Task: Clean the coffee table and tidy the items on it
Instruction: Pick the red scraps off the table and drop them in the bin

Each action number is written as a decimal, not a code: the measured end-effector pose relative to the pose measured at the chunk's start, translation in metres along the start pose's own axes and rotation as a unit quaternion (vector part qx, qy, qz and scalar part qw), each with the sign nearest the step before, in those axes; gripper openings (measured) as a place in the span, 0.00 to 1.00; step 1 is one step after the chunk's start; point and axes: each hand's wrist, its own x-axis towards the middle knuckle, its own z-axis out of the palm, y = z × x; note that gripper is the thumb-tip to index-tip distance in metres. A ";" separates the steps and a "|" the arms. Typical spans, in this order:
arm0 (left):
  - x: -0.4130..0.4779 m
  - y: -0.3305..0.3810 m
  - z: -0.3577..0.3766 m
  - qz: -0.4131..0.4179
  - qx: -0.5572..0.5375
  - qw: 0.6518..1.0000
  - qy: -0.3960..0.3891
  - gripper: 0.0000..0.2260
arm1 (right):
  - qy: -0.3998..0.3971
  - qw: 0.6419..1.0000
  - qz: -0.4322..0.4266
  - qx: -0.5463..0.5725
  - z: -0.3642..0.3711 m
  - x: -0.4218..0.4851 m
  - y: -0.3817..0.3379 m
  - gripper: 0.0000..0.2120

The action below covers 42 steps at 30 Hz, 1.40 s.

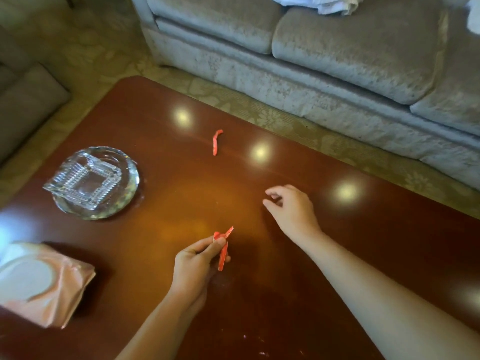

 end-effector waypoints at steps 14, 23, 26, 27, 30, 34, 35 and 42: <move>-0.016 0.031 -0.126 0.004 -0.102 0.993 0.051 0.10 | 0.096 0.995 0.024 -0.031 0.107 0.144 -0.152 0.05; -0.026 0.071 -0.116 0.028 -0.143 0.988 0.042 0.08 | -0.246 0.948 -0.053 0.196 0.075 -0.058 -0.189 0.07; -0.043 0.074 -0.111 0.038 -0.132 0.989 0.046 0.08 | -0.213 0.958 -0.084 0.173 0.065 -0.087 -0.203 0.09; -0.051 0.073 -0.111 0.041 -0.136 0.989 0.050 0.08 | -0.206 0.959 -0.105 0.161 0.062 -0.094 -0.207 0.09; -0.072 0.070 -0.110 0.045 -0.182 0.981 0.055 0.08 | -0.185 0.963 -0.137 0.137 0.057 -0.110 -0.212 0.09; -0.099 0.059 -0.114 0.065 -0.197 0.976 0.070 0.10 | -0.207 0.962 -0.093 0.148 0.049 -0.124 -0.215 0.08; -0.105 0.057 -0.114 0.069 -0.199 0.975 0.073 0.10 | -0.213 0.961 -0.086 0.154 0.047 -0.127 -0.216 0.07; -0.136 0.053 -0.126 0.077 -0.237 0.965 0.079 0.12 | -0.217 0.960 -0.051 0.169 0.051 -0.152 -0.231 0.06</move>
